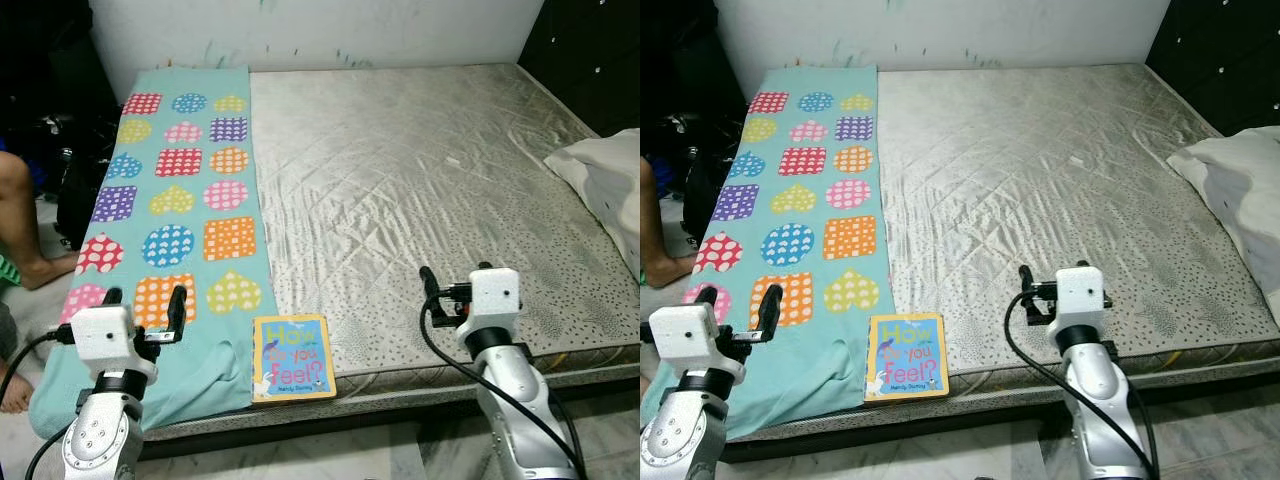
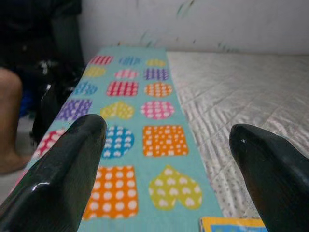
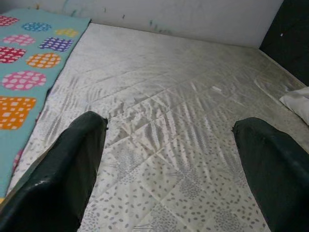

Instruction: Clean up the room

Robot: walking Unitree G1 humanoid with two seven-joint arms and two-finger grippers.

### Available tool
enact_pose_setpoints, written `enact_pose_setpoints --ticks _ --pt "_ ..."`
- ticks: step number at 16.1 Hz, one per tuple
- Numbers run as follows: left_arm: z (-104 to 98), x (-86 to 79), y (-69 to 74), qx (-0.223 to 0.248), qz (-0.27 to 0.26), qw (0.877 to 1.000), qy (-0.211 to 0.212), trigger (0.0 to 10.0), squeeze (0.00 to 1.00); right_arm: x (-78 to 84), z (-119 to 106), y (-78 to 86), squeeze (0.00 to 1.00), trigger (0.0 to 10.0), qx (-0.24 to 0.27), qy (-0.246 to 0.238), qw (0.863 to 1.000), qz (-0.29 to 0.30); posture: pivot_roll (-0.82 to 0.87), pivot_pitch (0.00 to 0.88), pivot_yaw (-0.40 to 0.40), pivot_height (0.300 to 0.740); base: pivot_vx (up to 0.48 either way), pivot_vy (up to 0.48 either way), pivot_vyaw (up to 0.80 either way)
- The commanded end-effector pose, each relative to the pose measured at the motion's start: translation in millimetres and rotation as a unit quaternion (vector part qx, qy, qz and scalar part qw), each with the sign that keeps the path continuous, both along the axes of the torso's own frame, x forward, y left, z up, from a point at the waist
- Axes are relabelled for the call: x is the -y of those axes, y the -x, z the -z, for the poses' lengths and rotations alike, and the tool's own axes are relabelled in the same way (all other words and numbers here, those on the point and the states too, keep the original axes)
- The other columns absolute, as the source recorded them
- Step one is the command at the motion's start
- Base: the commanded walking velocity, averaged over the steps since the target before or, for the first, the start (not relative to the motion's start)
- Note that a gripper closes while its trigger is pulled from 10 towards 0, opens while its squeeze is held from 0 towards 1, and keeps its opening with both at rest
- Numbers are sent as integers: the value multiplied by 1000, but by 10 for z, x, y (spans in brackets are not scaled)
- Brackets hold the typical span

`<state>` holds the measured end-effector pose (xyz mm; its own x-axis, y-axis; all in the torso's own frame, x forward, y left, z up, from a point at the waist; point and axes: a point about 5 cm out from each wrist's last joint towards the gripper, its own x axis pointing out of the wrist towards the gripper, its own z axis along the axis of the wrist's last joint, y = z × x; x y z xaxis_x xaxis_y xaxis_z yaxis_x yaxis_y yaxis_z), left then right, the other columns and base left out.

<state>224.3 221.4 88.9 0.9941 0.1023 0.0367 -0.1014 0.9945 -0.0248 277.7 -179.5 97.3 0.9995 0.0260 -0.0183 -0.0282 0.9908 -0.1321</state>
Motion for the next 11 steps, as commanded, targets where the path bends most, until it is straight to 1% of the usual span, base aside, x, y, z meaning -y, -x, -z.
enact_pose_setpoints --ticks 1,4,7,9,11 --pt "34 -32 -5 -13 -8 1000 4 10000 0 8 18 -3 0 10000 -2 2 1000 8 -80 96 -29 740 0 0 0" --pt "71 5 -6 -16 -2 1000 7 10000 0 24 59 -21 0 10000 -17 -3 1000 17 -82 96 -28 740 0 0 0" --pt "72 6 -20 -15 1 1000 8 10000 0 5 62 -22 0 10000 -17 -1 1000 11 -83 97 -28 740 0 0 0" --pt "78 -10 -20 -19 -12 1000 1 10000 0 -8 65 -19 0 10000 -18 3 1000 7 -81 100 -27 740 0 0 0" --pt "83 -22 -27 -20 -18 1000 6 10000 0 -17 71 -24 0 10000 -20 3 1000 2 -81 100 -29 715 0 0 0"
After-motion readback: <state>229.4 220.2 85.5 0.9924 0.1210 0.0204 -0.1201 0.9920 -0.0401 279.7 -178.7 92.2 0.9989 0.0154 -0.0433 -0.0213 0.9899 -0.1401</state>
